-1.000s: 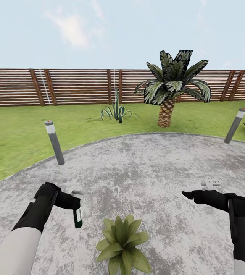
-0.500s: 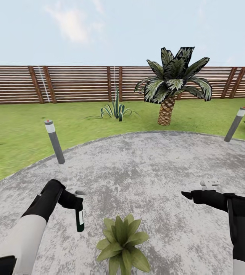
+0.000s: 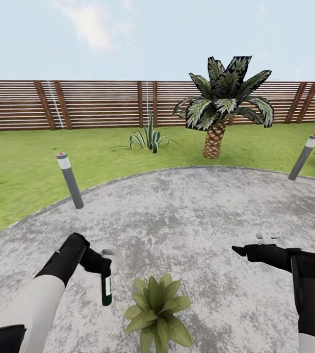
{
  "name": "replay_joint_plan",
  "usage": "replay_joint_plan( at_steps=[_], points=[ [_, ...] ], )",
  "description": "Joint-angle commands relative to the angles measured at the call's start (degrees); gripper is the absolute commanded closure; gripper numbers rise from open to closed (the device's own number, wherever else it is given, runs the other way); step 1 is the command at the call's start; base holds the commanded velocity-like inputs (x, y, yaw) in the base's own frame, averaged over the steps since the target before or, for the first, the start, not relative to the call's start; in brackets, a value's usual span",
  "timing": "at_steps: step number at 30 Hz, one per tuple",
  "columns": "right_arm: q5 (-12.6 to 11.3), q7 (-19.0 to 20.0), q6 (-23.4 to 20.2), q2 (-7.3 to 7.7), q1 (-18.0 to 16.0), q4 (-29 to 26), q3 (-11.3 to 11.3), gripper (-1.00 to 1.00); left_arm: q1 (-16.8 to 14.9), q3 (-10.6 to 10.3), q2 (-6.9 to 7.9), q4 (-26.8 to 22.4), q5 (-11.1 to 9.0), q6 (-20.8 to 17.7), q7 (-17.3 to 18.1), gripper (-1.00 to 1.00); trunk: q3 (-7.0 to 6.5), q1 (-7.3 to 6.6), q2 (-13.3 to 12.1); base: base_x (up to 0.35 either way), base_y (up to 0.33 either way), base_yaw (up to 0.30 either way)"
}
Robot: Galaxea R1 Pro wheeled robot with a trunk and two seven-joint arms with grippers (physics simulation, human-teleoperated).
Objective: Pick up the pesticide atomizer in the garden and spray insectifuge to fully cover both potted plants in the garden.
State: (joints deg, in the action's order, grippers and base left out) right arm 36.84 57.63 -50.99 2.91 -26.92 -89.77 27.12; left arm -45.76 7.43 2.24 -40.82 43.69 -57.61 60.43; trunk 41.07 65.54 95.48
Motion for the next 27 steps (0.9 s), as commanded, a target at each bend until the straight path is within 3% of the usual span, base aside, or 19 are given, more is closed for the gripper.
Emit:
replay_joint_plan(
  at_steps=[1, 6, 10, 12, 14, 16, 18, 23, 27],
  points=[
    [0.5, 0.6, -0.2, -0.04, -0.1, -0.1, 0.0, -1.0, -0.1, -0.5, -0.11, 0.1, 0.6, -0.2, 0.6, 1.0, 0.08, 0.0, 0.0, 0.0, 0.0, 0.0],
    [0.6, 0.3, 1.4, -0.32, -0.1, 0.0, -1.3, -1.0, -0.2, -3.0, -0.42, 0.7, 0.6, -0.2, 0.6, 1.0, 0.14, 0.0, 0.0, 0.0, 0.0, 0.0],
    [0.6, -6.1, 1.8, -1.73, -0.1, 0.5, -7.7, -1.0, -0.2, -3.7, -0.47, 1.5, 0.6, -0.2, 0.7, 1.0, 0.15, 0.0, 0.0, 0.0, 0.0, 0.0],
    [0.5, -13.1, 1.7, -5.4, -0.2, 0.6, -11.2, -1.0, -0.3, -3.8, -0.46, 2.8, 0.6, -0.2, 0.7, 1.0, 0.15, 0.0, 0.0, 0.0, 0.0, 0.0],
    [0.4, -16.2, 1.6, -7.07, -0.2, 0.7, -12.8, -1.0, -0.4, -3.8, -0.44, 3.2, 0.6, -0.2, 0.7, 1.0, 0.16, 0.0, 0.0, 0.0, 0.0, 0.0],
    [0.1, -19.6, 1.6, -9.34, -0.2, 0.8, -15.7, -1.0, -0.6, -3.8, -0.41, 3.7, 0.6, -0.2, 0.7, 1.0, 0.16, 0.0, 0.0, 0.0, 0.0, 0.0],
    [-0.2, -20.7, 1.6, -10.39, -0.1, 0.8, -17.2, -1.0, -0.7, -3.8, -0.4, 3.8, 0.6, -0.2, 0.7, 1.0, 0.16, 0.0, 0.0, 0.0, 0.0, 0.0],
    [-3.1, -21.4, 1.4, -11.15, 0.0, 0.7, -18.6, -1.0, -1.0, -3.8, -0.47, 3.9, 0.6, -0.1, 0.7, 1.0, 0.16, 0.0, 0.0, 0.0, 0.0, 0.0],
    [-4.4, -21.5, 1.4, -10.83, 0.0, 0.5, -17.9, -1.0, -1.2, -3.8, -0.58, 3.9, 0.5, -0.1, 0.7, 1.0, 0.16, 0.0, 0.0, 0.0, 0.0, 0.0]
  ],
)
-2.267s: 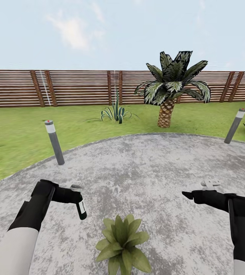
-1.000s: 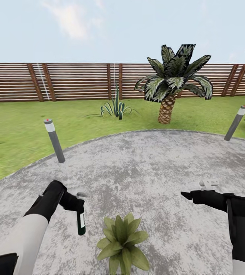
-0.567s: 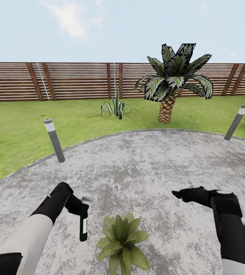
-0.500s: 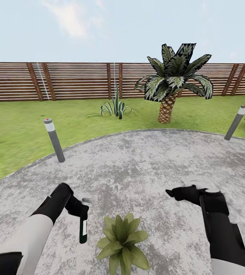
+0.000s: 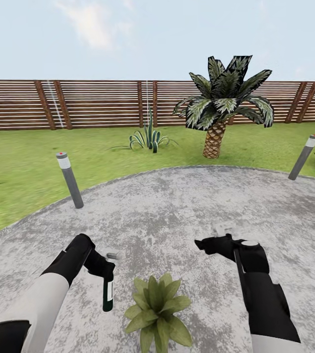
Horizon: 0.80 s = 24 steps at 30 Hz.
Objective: Pick up the pesticide atomizer in the garden and spray insectifuge to fully cover both potted plants in the garden.
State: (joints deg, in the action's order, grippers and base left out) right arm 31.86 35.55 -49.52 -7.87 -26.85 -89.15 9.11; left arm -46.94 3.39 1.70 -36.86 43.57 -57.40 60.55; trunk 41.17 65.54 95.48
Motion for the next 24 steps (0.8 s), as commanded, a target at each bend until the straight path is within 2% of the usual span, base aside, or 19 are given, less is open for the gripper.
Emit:
replay_joint_plan(
  at_steps=[1, 6, 9, 18, 20, 21, 22, 24],
  points=[
    [0.4, 0.6, -0.2, 0.01, 0.0, -0.1, 0.8, -1.0, -0.1, 0.2, -0.07, 0.0, 0.5, -0.3, 0.6, 1.0, 0.06, 0.0, 0.0, 0.0, 0.0, 0.0],
    [0.2, 1.0, -0.7, 0.11, 0.0, -0.1, 3.6, -1.0, -0.1, 0.2, -0.14, 0.1, 0.5, -0.3, 0.6, 1.0, 0.06, 0.0, 0.0, 0.0, 0.0, -0.036],
    [0.2, 3.7, -1.8, 0.31, -0.1, -0.2, 5.1, -1.0, 0.0, 0.2, -0.18, 0.1, 0.5, -0.3, 0.5, 1.0, 0.06, 0.0, 0.0, 0.0, 0.0, -0.124],
    [0.7, 5.5, -1.9, 0.57, -0.1, -0.3, 6.3, -1.0, 0.0, -0.1, -0.18, 1.7, 0.7, -0.3, 0.6, 1.0, 0.06, 0.0, 0.0, 0.0, 0.0, -0.083],
    [0.7, 5.7, -1.9, 1.06, -0.1, -0.4, 7.1, -1.0, -0.1, -1.2, -0.42, 3.1, 0.8, -0.3, 0.6, 1.0, 0.06, 0.0, 0.0, 0.0, 0.0, -0.014],
    [0.6, 5.7, -1.9, 1.34, -0.1, -0.4, 7.4, -1.0, -0.3, -2.4, -0.71, 3.9, 0.7, -0.3, 0.6, 1.0, 0.06, 0.0, 0.0, 0.0, 0.0, -0.008],
    [0.6, 5.7, -1.9, 1.61, -0.1, -0.4, 7.7, -1.0, -0.5, -4.6, -1.48, 5.1, 0.7, -0.3, 0.6, 1.0, 0.06, 0.0, 0.0, 0.0, 0.0, -0.004],
    [0.6, 5.8, -1.9, 1.75, -0.1, -0.5, 7.9, -1.0, -0.6, -6.4, -2.55, 6.3, 0.7, -0.3, 0.6, 1.0, 0.06, 0.0, 0.0, 0.0, 0.0, -0.003]
  ],
)
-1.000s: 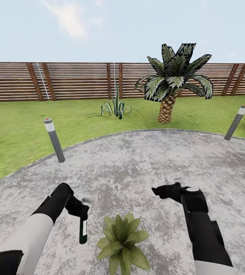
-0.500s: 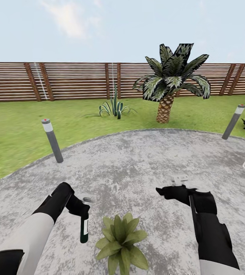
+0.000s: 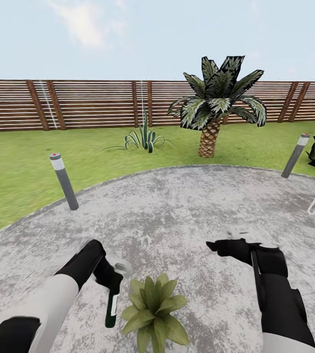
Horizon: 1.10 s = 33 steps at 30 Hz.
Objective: Pick up the pesticide atomizer in the garden and spray insectifuge to fully cover both potted plants in the garden.
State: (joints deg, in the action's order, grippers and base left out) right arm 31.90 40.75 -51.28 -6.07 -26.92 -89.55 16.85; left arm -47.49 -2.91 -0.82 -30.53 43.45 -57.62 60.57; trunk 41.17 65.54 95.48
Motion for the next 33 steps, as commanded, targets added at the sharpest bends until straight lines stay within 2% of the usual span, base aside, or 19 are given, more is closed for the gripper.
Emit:
replay_joint_plan(
  at_steps=[1, 4, 9, 21, 28, 31, 33],
  points=[
    [0.5, 0.6, -0.1, 0.0, -0.1, -0.1, 0.2, -1.0, -0.1, -1.1, -0.72, 0.6, 0.8, -0.1, 0.6, 1.0, 0.06, 0.0, 0.0, 0.0, 0.0, -0.001],
    [0.5, 0.6, -0.2, 0.06, -0.1, -0.2, 0.2, -1.0, -0.1, -2.5, -1.63, 1.6, 0.8, -0.1, 0.6, 1.0, 0.06, 0.0, 0.0, 0.0, 0.0, -0.002],
    [0.6, 0.7, -0.4, 0.12, -0.1, -0.2, 0.3, -1.0, -0.1, -2.9, -1.92, 2.1, 0.9, -0.2, 0.6, 1.0, 0.06, 0.0, 0.0, 0.0, 0.0, -0.126],
    [0.7, 0.7, -0.4, 0.18, -0.1, -0.3, 0.2, -1.0, -0.1, -2.9, -1.13, 2.3, 1.0, -0.2, 0.6, 1.0, 0.06, 0.0, 0.0, 0.0, 0.0, -0.258],
    [0.7, 0.7, -0.3, 0.18, -0.1, -0.3, 0.2, -1.0, 0.3, -3.1, -0.15, 2.5, 1.1, -0.2, 0.5, 1.0, 0.06, 0.0, 0.0, 0.0, 0.0, -0.047],
    [0.7, 0.7, -0.3, 0.18, -0.1, -0.3, 0.3, -1.0, 0.2, -3.1, -0.09, 4.6, 1.3, -0.2, 0.5, 1.0, 0.06, 0.0, 0.0, 0.0, 0.0, -0.004],
    [0.8, 0.7, -0.3, 0.2, -0.1, -0.3, 0.3, -1.0, 0.2, -3.1, -0.07, 5.8, 2.5, -0.1, 0.4, 1.0, 0.06, 0.0, 0.0, 0.0, 0.0, -0.002]
  ],
)
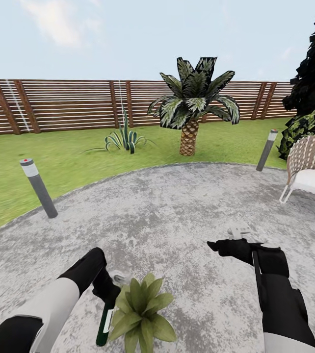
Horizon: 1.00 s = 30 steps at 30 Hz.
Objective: Pick up the pesticide atomizer in the garden and spray insectifuge to fully cover both potted plants in the garden.
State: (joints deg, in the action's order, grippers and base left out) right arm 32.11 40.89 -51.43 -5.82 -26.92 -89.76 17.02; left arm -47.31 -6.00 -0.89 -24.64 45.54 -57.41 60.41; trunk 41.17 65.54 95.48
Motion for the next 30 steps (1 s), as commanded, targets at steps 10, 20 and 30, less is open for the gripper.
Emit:
replay_joint_plan(
  at_steps=[10, 20, 30],
  points=[
    [0.6, 0.6, 0.0, 0.35, -0.1, 0.0, 0.1, -1.0, -0.1, 0.0, 0.75, 0.9, 2.2, -0.3, 0.6, 1.0, 0.06, 0.0, 0.0, 0.0, 0.0, 0.0],
    [0.6, 0.7, 0.0, 0.37, -0.1, 0.0, 0.0, -1.0, -0.1, 0.0, 2.58, 1.0, 2.3, -0.3, 0.6, 1.0, 0.06, 0.0, 0.0, 0.0, 0.0, 0.0],
    [0.6, 0.7, 0.0, 0.37, -0.1, 0.0, 0.0, -1.0, 0.8, -0.2, 2.52, 1.0, 2.4, -0.3, 0.5, 1.0, 0.06, 0.0, 0.0, 0.0, 0.0, 0.0]
  ],
)
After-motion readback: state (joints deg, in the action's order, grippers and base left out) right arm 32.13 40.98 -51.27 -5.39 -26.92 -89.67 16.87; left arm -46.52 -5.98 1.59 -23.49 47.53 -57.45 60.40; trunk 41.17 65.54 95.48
